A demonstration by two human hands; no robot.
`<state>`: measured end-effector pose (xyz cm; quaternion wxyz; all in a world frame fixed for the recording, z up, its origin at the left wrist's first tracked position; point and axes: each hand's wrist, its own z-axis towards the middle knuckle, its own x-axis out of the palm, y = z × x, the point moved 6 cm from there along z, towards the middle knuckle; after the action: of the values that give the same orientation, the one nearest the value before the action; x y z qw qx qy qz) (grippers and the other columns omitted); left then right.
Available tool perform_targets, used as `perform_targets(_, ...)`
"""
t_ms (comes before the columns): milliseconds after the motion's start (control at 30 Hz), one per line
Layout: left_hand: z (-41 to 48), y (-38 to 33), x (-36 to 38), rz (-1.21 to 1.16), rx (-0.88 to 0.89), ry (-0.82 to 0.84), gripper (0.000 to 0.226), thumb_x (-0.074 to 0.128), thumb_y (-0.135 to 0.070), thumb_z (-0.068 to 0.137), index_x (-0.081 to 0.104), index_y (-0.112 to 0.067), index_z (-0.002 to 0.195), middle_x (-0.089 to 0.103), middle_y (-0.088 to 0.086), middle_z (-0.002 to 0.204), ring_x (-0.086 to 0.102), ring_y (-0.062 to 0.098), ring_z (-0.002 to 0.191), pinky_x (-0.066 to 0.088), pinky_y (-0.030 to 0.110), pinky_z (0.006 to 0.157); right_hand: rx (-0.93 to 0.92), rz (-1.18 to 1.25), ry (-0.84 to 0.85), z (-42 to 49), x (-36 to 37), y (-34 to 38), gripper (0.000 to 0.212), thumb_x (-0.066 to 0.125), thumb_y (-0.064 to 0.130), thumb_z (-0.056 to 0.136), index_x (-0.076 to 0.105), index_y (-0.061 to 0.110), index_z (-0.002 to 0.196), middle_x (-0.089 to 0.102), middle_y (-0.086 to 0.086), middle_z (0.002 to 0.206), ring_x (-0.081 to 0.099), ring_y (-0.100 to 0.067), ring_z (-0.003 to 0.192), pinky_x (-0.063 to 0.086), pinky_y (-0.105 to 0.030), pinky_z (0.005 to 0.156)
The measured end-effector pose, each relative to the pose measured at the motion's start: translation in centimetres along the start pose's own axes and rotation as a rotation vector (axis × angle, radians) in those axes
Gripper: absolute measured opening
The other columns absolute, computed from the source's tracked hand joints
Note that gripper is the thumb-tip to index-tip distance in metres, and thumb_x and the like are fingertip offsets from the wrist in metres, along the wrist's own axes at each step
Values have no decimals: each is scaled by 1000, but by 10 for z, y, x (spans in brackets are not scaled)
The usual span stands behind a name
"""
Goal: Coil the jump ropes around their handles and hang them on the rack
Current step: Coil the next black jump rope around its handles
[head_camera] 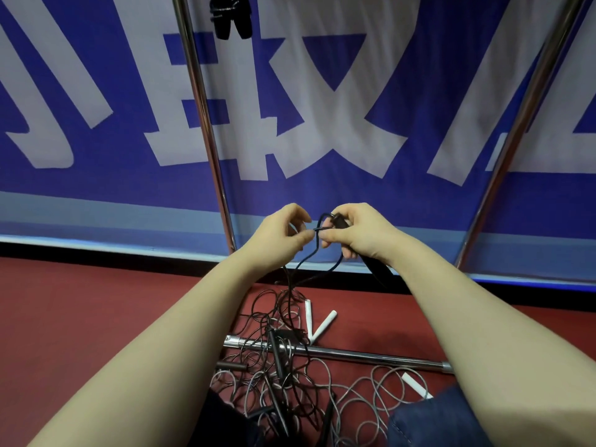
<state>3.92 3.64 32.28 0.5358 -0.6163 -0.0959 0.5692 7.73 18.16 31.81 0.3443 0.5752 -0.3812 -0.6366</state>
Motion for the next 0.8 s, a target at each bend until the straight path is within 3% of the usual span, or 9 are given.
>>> perform_targets(133,-6,6,16,-241,-142,252,20,70,-20,90,59,-4,96,57,1,72,55,12,67,46,24,73,-77,139,-127,1,-7,13,13,68,13,91,56,10,90,71,-3,72,47,-13,43,43,-28,49)
perform_targets(300,-18,21,38,-422,-266,542,14,70,-29,84,62,-19,90,68,6,96,64,14,98,42,37,99,-155,383,-283,-3,-26,34,12,65,11,92,54,13,89,72,-2,72,44,-12,41,38,-24,44)
perform_targets(367,-24,33,45,-309,-332,624,8,65,-28,91,64,-21,95,67,2,97,61,11,95,42,33,90,-201,565,-338,-5,-34,47,12,62,8,94,53,11,87,71,-2,70,42,-11,40,37,-22,42)
perform_targets(433,-34,55,54,-37,-422,764,16,61,-30,95,67,-18,105,69,2,113,60,13,109,41,29,85,-229,795,-371,-7,-43,58,13,60,6,95,51,10,87,72,-4,75,41,-10,40,36,-21,42)
perform_targets(533,-53,86,62,195,-550,997,18,59,-33,97,70,-21,105,65,-4,129,50,8,124,38,32,95,-251,995,-406,-10,-52,63,15,58,5,96,48,13,87,74,-6,84,40,-8,41,35,-18,43)
perform_targets(600,-55,90,60,225,-581,1029,22,58,-30,98,70,-18,112,62,-7,132,44,9,130,35,35,102,-271,1021,-458,-10,-59,58,14,57,6,97,47,12,89,74,-5,86,39,-8,41,35,-19,43)
perform_targets(667,-53,86,56,236,-558,1039,27,51,-25,102,67,-12,119,62,-4,129,46,7,125,38,27,94,-250,1021,-512,-8,-64,45,16,57,8,97,46,14,88,73,-6,92,38,-8,41,35,-19,43)
perform_targets(733,-49,80,50,260,-515,1002,25,44,-22,105,67,-13,105,65,0,119,53,7,111,41,21,78,-165,990,-576,-4,-66,23,21,57,8,97,44,16,84,72,-5,92,37,-9,39,34,-20,41)
perform_targets(800,-35,76,36,253,-474,780,24,44,-18,103,62,-14,88,72,8,108,62,13,91,44,20,63,-16,831,-650,-1,-65,-6,21,61,9,95,47,17,82,67,-4,81,37,-8,36,32,-19,38)
